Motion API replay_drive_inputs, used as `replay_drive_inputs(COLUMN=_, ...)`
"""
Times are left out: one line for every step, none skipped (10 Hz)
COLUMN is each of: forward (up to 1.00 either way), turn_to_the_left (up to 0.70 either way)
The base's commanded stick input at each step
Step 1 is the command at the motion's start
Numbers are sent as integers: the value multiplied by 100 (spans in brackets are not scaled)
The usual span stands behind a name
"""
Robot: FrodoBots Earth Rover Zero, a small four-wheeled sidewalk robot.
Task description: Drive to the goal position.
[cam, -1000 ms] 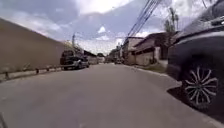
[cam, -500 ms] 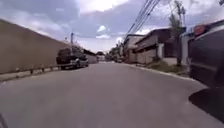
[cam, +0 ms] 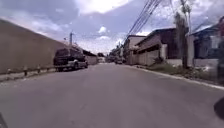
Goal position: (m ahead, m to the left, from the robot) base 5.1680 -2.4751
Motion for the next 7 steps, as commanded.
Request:
replay_drive_inputs(forward=100, turn_to_the_left=-39)
replay_drive_inputs(forward=100, turn_to_the_left=-39)
replay_drive_inputs(forward=100, turn_to_the_left=-39)
replay_drive_inputs(forward=100, turn_to_the_left=-39)
replay_drive_inputs(forward=100, turn_to_the_left=-39)
replay_drive_inputs(forward=100, turn_to_the_left=-39)
replay_drive_inputs(forward=100, turn_to_the_left=-15)
